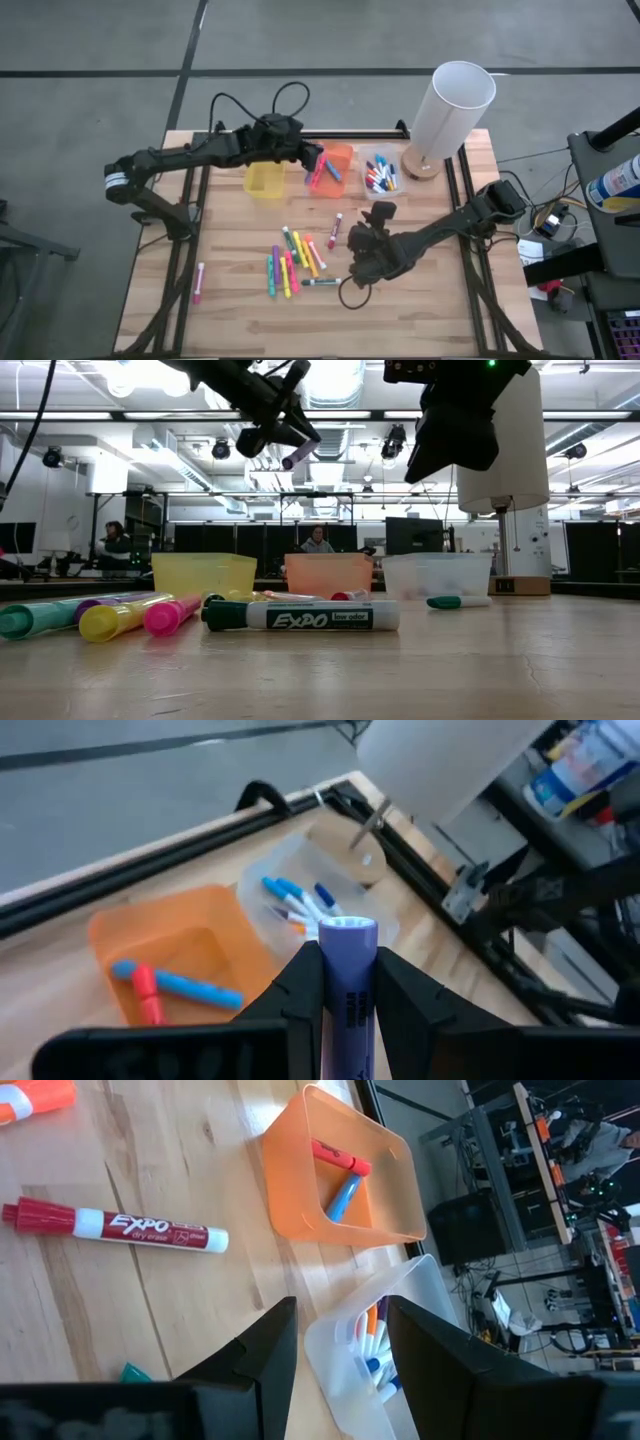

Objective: Pick & Place Markers
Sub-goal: Put the left purple highlighter into the orange bin

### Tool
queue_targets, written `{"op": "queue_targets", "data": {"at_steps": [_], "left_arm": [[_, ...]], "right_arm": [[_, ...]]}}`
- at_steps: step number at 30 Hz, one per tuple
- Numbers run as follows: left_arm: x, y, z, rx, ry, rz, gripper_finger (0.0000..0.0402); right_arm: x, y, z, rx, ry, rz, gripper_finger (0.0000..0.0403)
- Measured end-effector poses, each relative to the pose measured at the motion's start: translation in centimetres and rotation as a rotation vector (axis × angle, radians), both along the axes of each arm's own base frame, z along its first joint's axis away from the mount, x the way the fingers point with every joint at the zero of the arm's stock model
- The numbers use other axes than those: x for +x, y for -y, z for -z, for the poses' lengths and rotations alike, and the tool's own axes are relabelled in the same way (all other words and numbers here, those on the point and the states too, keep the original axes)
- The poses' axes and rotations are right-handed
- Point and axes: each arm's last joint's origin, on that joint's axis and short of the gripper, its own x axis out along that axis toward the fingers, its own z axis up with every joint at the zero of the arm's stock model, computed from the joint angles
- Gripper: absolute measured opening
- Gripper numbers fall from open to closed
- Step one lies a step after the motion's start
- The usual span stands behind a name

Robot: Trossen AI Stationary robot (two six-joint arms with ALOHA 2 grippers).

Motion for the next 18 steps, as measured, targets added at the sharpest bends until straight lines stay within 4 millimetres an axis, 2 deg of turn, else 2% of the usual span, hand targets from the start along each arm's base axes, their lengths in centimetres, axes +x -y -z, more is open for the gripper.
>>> {"op": "queue_targets", "data": {"at_steps": [6, 18], "left_arm": [[0.7, -1.8, 1.0, 0.001, 0.010, -0.041, 0.0064], [5.5, -5.5, 5.9, -0.051, -0.089, -0.045, 0.0064]], "right_arm": [[0.2, 0.2, 0.0, 0.003, 0.010, 0.004, 0.0150], [0.2, 0.2, 0.0, -0.001, -0.004, -0.004, 0.0150]]}}
